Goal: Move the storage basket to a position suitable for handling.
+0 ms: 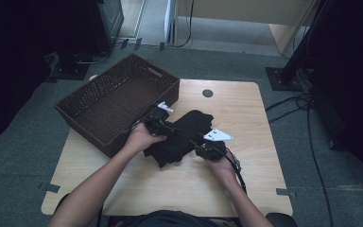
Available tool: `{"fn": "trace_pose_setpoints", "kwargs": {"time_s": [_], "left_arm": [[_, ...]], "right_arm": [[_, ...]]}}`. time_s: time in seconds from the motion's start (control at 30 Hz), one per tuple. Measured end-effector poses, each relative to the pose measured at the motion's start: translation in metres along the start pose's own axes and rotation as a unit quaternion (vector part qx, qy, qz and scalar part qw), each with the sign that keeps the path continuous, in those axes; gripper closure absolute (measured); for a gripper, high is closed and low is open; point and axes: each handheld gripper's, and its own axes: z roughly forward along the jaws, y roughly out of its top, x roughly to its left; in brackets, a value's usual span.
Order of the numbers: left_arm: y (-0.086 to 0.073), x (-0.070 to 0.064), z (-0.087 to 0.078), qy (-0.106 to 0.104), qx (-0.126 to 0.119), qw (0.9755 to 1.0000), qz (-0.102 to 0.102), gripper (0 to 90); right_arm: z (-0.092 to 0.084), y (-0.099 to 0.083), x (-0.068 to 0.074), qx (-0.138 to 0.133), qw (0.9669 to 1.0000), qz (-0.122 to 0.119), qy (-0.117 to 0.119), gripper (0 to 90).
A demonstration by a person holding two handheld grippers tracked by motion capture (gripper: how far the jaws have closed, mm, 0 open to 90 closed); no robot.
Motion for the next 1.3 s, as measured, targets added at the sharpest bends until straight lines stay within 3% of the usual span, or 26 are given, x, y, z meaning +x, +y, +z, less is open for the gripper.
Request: {"fn": "trace_pose_setpoints", "kwargs": {"time_s": [0.1, 0.23, 0.37, 0.7, 0.83, 0.97, 1.13, 1.3], "left_arm": [[0.0, 0.001, 0.004, 0.002, 0.004, 1.0, 0.003, 53.6], [0.0, 0.002, 0.007, 0.0, 0.0, 1.0, 0.004, 51.1], [-0.001, 0.004, 0.013, -0.003, 0.004, 1.0, 0.002, 47.4], [0.002, 0.009, 0.024, 0.006, 0.02, 0.9997, 0.012, 35.7], [0.005, 0.01, 0.024, 0.013, 0.022, 0.9997, 0.001, 27.3], [0.005, 0.011, 0.022, 0.014, 0.02, 0.9997, -0.001, 25.6], [0.004, 0.016, 0.024, 0.023, 0.021, 0.9995, 0.012, 21.3], [0.003, 0.02, 0.03, 0.01, 0.03, 0.9995, -0.005, 18.1]], "right_arm": [[-0.007, 0.004, 0.002, 0.008, 0.9999, 0.008, -0.009, 46.3], [-0.017, 0.008, 0.004, 0.017, 0.9992, 0.035, 0.003, 46.8], [-0.008, 0.005, 0.005, 0.029, 0.9994, 0.021, 0.0, 46.8], [0.002, 0.001, 0.0, 0.034, 0.9992, 0.022, 0.006, 46.8], [0.004, 0.001, -0.002, 0.033, 0.9991, 0.023, 0.008, 46.8], [0.004, 0.001, -0.002, 0.034, 0.9991, 0.023, 0.009, 46.8], [0.004, 0.001, -0.003, 0.034, 0.9992, 0.021, 0.009, 46.9], [0.005, 0.001, -0.002, 0.037, 0.9991, 0.021, 0.011, 47.0]]}}
